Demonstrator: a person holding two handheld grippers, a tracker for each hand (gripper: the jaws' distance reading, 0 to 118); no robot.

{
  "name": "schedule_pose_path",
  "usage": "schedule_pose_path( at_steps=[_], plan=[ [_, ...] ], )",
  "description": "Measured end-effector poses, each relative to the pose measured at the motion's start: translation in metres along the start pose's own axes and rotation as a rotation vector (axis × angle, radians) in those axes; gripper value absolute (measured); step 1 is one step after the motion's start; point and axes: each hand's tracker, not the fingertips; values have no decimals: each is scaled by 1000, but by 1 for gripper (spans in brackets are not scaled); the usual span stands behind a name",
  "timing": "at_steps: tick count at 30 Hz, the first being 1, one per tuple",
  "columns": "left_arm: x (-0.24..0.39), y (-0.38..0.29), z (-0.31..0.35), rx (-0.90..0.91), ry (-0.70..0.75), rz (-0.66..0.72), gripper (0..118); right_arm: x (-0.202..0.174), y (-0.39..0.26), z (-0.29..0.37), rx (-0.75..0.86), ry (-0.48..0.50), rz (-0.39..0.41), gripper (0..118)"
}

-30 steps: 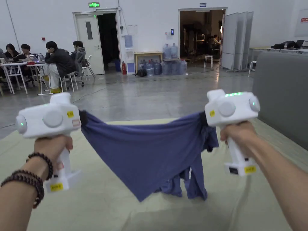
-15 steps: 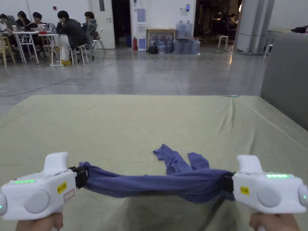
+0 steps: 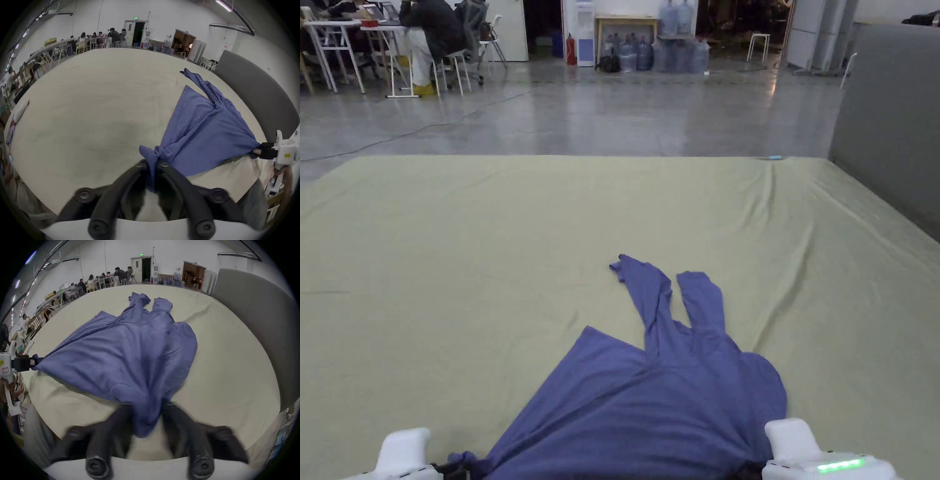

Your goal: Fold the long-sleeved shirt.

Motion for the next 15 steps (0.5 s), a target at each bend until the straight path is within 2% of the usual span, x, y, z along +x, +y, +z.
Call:
schedule_pose_path(
  at_steps=[2, 4, 5, 6, 7, 8, 9, 10, 13, 14, 15],
  plan=[
    [8, 3, 15, 7, 9, 9, 103, 7, 1, 22, 48, 0, -49, 95],
    [6, 9, 34, 89, -21, 27, 117, 19, 2, 52, 151, 44, -97, 95],
    [17, 9, 49, 132, -38, 23, 117, 22, 5, 61, 169, 47, -121, 95],
    [17, 12, 56, 130, -27, 27, 115, 25, 8, 66, 170, 43, -129, 90],
    [17, 16, 60, 127, -2, 35, 107, 23, 9, 79, 174, 37, -120, 72],
    [18, 19, 63, 133, 20, 33, 75, 22, 11, 83, 191, 13, -98, 37],
    [23, 21, 66, 139, 51, 25, 0, 20, 12, 82, 200, -34, -83, 0],
    [24, 21, 67, 159, 92, 9, 0, 20, 11, 82, 215, -50, -96, 0],
    [24, 22, 66, 147, 45, 43, 0, 24, 13, 85, 196, 21, -120, 0],
    [24, 20, 63, 150, 40, 63, 9, 25, 12, 86, 201, 27, -131, 0],
    [25, 18, 59, 146, 47, 57, 60, 23, 10, 84, 205, 30, -129, 0]
  ],
)
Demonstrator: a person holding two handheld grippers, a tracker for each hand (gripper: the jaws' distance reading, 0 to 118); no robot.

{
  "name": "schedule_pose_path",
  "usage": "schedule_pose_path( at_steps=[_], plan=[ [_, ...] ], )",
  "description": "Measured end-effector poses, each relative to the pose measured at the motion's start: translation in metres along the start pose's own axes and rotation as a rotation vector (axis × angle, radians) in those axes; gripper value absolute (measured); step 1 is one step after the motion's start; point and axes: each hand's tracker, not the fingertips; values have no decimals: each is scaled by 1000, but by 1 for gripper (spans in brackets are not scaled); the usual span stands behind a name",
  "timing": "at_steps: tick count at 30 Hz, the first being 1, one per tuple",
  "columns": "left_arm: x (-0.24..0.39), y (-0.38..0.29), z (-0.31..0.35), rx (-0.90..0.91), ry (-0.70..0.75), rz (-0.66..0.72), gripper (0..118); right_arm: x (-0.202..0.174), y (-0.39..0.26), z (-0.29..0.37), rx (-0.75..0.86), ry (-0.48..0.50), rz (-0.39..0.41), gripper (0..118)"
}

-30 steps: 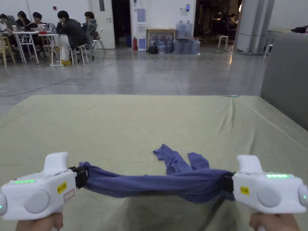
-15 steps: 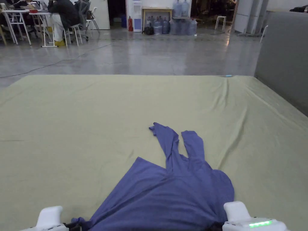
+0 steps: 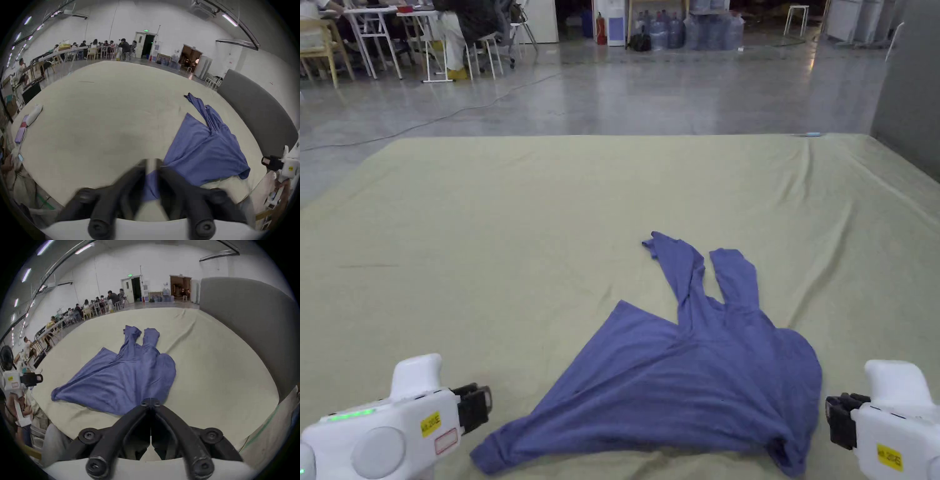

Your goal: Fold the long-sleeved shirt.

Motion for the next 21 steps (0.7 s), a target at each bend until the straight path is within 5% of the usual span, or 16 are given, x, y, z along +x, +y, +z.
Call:
schedule_pose_path(
  at_steps=[1, 2, 6, 7, 9, 11, 13, 15, 21],
  plan=[
    [1, -2, -5, -21, 11, -5, 100, 0, 0, 0, -1, 1, 2, 0],
    [-8, -6, -24, -79, 33, -20, 116, 0, 0, -1, -2, 3, 4, 0],
    [-8, -25, -59, -189, 59, -29, 112, -1, -1, -8, -10, 0, 3, 0],
    [-7, -29, -66, -220, 75, -37, 105, 0, -1, -10, -12, -3, 1, 0],
    [-3, -38, -80, -273, 127, -63, 72, -4, 0, -11, -25, -8, 1, 0],
    [-3, -42, -83, -242, 154, -108, 60, -3, 0, -14, -28, -7, -3, 0],
    [3, -32, -74, -224, 114, -129, 0, -4, 2, -19, -35, -3, -2, 0],
    [2, -20, -62, -174, 3, -60, 0, -2, 14, -25, -31, -1, 14, 0],
    [16, 16, -46, -109, -2, -114, 0, 5, 111, -74, 9, 52, 107, 0]
  ],
)
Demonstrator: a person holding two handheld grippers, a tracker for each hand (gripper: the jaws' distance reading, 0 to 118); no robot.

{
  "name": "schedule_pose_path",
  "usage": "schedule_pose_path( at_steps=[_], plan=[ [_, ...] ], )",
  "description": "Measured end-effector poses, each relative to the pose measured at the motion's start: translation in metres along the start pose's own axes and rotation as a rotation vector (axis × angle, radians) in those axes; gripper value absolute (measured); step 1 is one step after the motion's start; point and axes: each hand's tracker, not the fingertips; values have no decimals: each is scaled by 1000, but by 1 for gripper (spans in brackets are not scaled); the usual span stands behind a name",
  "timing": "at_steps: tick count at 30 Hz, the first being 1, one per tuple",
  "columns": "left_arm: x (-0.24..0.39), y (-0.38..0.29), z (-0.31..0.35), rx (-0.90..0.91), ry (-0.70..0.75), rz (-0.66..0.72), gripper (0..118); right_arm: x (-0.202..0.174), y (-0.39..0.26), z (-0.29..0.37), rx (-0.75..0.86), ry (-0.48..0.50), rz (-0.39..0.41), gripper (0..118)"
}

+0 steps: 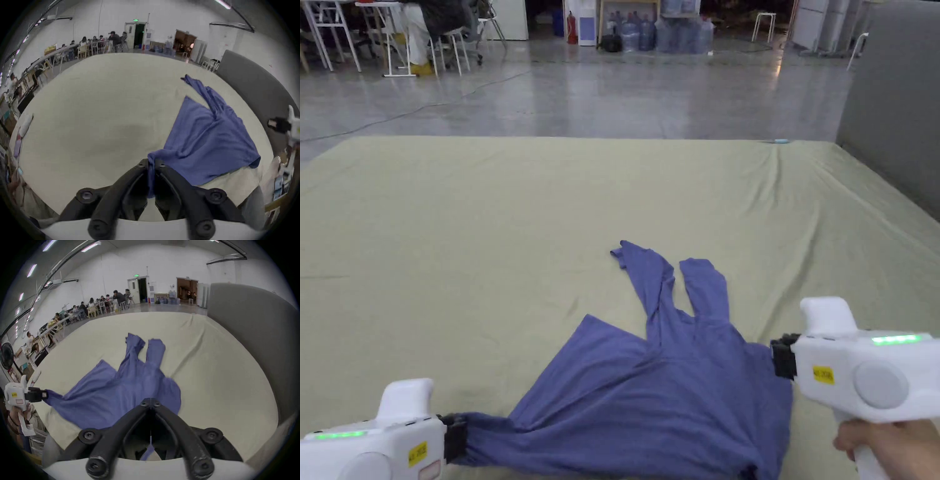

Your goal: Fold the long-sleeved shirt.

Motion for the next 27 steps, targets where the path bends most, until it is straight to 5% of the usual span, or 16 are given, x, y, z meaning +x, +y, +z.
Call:
schedule_pose_path(
  at_steps=[2, 5, 7, 14, 18, 20, 22, 27],
  plan=[
    [10, 4, 6, 12, -15, 11, 0, 9, 35, -30, -35, 38, 45, 0],
    [13, 6, 5, 15, -26, 23, 0, 24, 80, -86, -132, 88, 76, 56],
    [16, 5, 4, 8, -27, 29, 0, 35, 92, -129, -245, 132, 110, 60],
    [12, 1, -13, -42, -31, 65, 0, 37, 72, -219, -466, 91, 131, 59],
    [10, 0, -16, -52, -19, 55, 0, 31, 61, -234, -460, 73, 134, 33],
    [9, 2, -15, -53, -20, 59, 0, 27, 67, -218, -447, 81, 150, 2],
    [7, 4, -16, -52, -25, 66, 0, 25, 74, -207, -387, 32, 167, 1],
    [8, 33, -4, 17, -44, 76, 0, 20, 98, -158, -296, 87, 161, 1]
  ],
)
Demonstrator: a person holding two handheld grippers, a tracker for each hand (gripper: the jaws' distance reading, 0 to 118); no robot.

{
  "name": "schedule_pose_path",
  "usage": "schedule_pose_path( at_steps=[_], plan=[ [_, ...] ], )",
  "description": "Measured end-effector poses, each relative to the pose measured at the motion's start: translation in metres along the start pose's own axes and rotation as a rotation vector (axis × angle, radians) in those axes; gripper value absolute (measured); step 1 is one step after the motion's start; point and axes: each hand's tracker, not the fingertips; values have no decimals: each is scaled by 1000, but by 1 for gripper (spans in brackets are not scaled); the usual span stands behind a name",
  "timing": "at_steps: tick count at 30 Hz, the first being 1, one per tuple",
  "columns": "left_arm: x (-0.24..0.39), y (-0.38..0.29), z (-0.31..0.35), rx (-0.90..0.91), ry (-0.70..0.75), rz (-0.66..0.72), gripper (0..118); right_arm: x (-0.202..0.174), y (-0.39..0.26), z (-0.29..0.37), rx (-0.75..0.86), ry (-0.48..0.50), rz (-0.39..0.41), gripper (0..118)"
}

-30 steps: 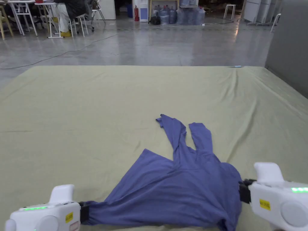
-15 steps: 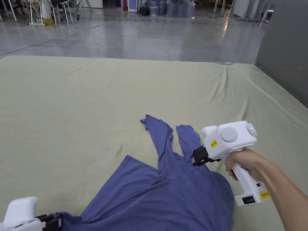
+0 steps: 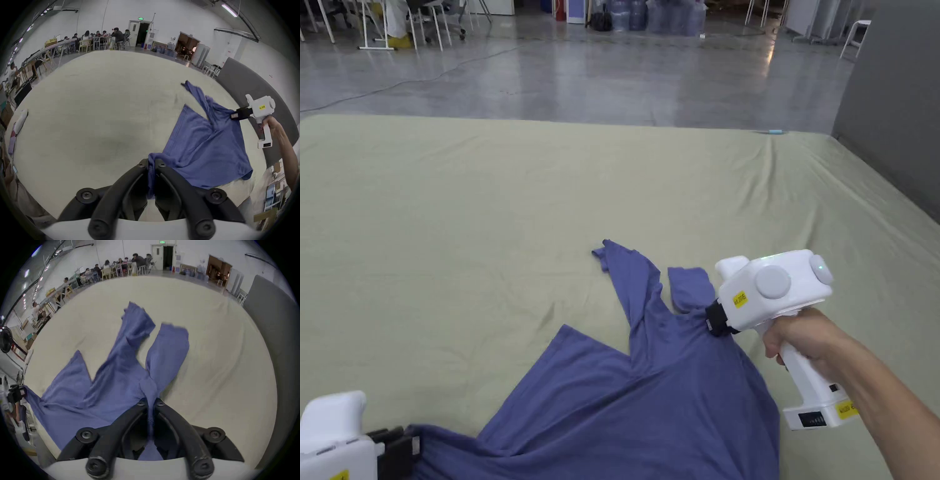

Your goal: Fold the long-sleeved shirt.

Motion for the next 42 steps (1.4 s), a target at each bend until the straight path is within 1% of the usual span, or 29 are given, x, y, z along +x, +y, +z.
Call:
schedule_pose_path(
  at_steps=[2, 5, 11, 15, 16, 18, 21, 23, 25, 29, 32, 34, 37, 39, 42],
  plan=[
    [4, 24, 11, 70, -16, 15, 0, -4, 9, 33, 65, 0, 1, 1],
    [13, 79, 33, 210, -20, 8, 0, -4, 32, 82, 185, -28, 40, 1],
    [50, 213, 80, 498, 3, -72, 0, 2, 97, 190, 395, -102, 15, 1],
    [79, 313, 104, 606, 56, -130, 0, 14, 156, 240, 478, -171, 10, 1],
    [84, 334, 109, 653, 59, -140, 0, 24, 175, 242, 486, -176, 1, 1],
    [96, 380, 118, 666, 69, -133, 0, 31, 203, 260, 545, -205, -39, 1],
    [110, 423, 129, 669, 78, -129, 0, 35, 226, 283, 589, -212, -105, 1],
    [111, 443, 125, 668, 73, -128, 0, 38, 236, 288, 590, -216, -119, 1],
    [115, 444, 120, 673, 77, -132, 0, 40, 240, 287, 589, -219, -128, 1],
    [116, 418, 89, 630, 80, -162, 0, 46, 233, 259, 574, -230, -150, 1],
    [106, 384, 50, 565, 88, -167, 0, 49, 210, 217, 525, -213, -152, 1],
    [97, 358, 20, 482, 102, -173, 0, 51, 193, 184, 470, -215, -157, 1],
    [79, 317, -27, 376, 91, -138, 0, 56, 160, 127, 375, -187, -205, 1],
    [67, 291, -49, 307, 53, -92, 0, 61, 138, 95, 315, -170, -244, 1],
    [53, 265, -55, 289, 52, -85, 0, 62, 113, 77, 292, -165, -251, 1]
  ],
)
